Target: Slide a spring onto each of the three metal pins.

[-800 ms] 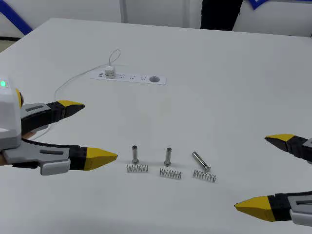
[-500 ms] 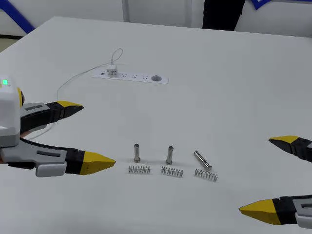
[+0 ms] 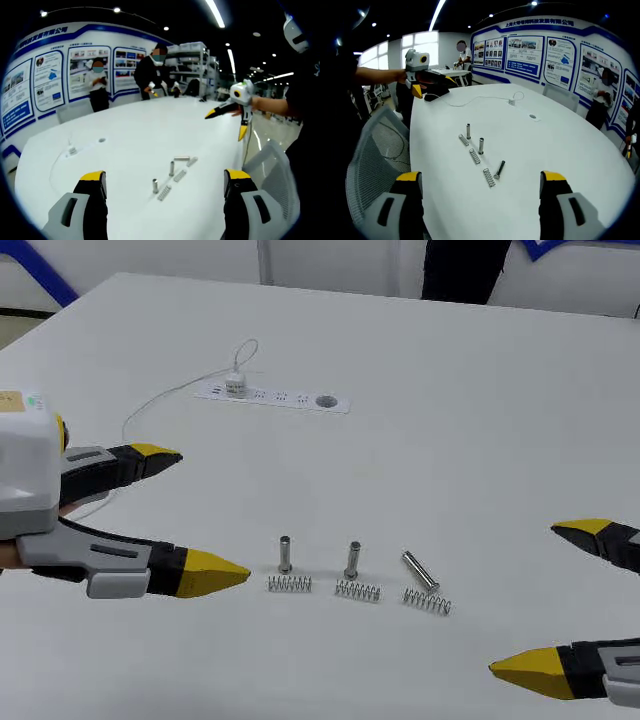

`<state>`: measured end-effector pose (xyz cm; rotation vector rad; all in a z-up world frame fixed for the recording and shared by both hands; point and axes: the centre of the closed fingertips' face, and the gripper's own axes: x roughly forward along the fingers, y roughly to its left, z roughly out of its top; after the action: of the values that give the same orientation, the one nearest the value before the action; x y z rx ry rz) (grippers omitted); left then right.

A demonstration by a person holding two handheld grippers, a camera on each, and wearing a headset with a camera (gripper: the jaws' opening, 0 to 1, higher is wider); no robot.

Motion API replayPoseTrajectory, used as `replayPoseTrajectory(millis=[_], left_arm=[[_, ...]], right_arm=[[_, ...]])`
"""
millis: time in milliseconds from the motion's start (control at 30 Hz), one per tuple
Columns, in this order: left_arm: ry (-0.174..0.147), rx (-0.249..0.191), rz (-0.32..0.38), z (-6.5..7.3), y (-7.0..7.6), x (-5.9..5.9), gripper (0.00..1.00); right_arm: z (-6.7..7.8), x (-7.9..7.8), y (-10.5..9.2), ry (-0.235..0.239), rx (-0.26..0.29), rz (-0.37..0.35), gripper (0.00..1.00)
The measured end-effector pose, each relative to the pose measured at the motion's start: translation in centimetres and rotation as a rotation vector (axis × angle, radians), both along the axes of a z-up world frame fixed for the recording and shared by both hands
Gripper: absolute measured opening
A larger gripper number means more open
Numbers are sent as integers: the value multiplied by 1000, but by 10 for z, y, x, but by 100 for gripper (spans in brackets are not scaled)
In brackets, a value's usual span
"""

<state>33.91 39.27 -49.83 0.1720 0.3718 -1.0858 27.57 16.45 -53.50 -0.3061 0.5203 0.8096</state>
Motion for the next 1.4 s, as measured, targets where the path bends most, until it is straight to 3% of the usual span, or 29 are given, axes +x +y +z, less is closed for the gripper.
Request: replayPoseTrajectory(millis=[600, 733, 800, 933, 1167, 1400], left_arm=[[22, 13, -10, -9, -1, 3, 100], [27, 8, -9, -11, -1, 3, 100], [28, 8, -10, -12, -1, 3, 100], [33, 5, -9, -13, 0, 4, 100], [43, -3, 2, -16, 1, 6, 100], [56, 0, -4, -23, -3, 3, 100]], right_arm=[[-9, 9, 4, 19, -24, 22, 92], [-10, 17, 3, 19, -15, 5, 90], [-6, 26, -1, -20, -32, -24, 85], [0, 31, -1, -14, 11, -41, 82], [-6, 35, -4, -4, -6, -40, 79], [-14, 57, -5, 9, 32, -115, 67]])
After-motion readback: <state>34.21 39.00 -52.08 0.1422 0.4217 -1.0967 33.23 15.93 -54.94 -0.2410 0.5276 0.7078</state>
